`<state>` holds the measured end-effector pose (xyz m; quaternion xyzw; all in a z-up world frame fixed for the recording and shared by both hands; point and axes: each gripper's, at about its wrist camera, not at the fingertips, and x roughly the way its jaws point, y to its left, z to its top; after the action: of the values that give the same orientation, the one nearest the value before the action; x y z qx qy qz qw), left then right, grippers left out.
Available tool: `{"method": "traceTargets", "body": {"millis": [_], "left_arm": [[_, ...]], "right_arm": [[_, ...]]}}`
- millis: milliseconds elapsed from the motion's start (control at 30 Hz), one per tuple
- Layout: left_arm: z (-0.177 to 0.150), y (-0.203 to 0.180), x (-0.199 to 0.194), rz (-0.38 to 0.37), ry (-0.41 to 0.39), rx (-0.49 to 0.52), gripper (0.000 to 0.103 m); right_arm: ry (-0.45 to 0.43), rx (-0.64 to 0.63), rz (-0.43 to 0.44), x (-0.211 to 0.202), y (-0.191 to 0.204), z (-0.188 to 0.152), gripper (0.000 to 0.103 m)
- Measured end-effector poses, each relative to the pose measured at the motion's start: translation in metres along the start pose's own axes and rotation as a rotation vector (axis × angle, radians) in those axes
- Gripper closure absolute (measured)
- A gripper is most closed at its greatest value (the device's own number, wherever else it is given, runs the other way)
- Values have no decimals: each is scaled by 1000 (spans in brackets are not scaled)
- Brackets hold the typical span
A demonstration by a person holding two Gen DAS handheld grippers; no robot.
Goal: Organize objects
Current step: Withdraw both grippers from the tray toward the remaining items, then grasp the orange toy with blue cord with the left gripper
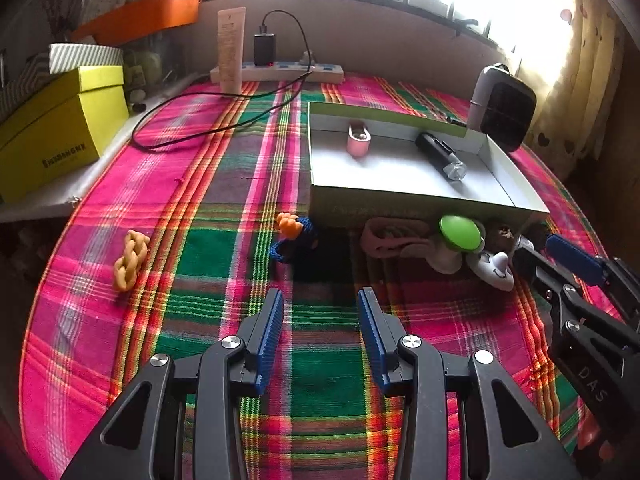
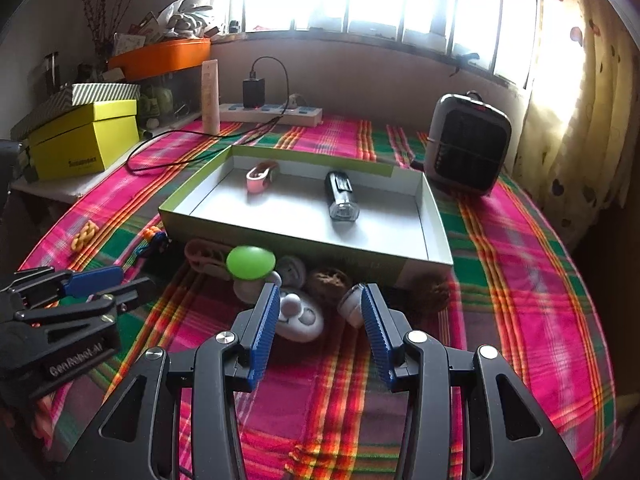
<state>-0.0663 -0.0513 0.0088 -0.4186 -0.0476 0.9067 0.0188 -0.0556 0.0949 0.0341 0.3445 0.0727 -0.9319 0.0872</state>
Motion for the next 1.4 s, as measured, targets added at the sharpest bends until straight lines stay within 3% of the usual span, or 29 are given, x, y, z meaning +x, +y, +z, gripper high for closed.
{"method": "traceTargets", "body": {"millis": [233, 733, 1133, 1400], "left_arm": [[4, 11, 4, -26, -5, -31, 66], [26, 15, 25, 16, 0, -8, 65], [33, 16, 32, 28, -2, -4, 66], [33, 18, 32, 27, -3, -16, 80]], "right_arm": [[10, 8, 36, 1, 1, -3, 59], [40, 53, 83, 7, -8, -5, 59], [108, 87, 178, 19, -12, -7, 59], [131, 48, 184, 24, -7, -6, 59]]}}
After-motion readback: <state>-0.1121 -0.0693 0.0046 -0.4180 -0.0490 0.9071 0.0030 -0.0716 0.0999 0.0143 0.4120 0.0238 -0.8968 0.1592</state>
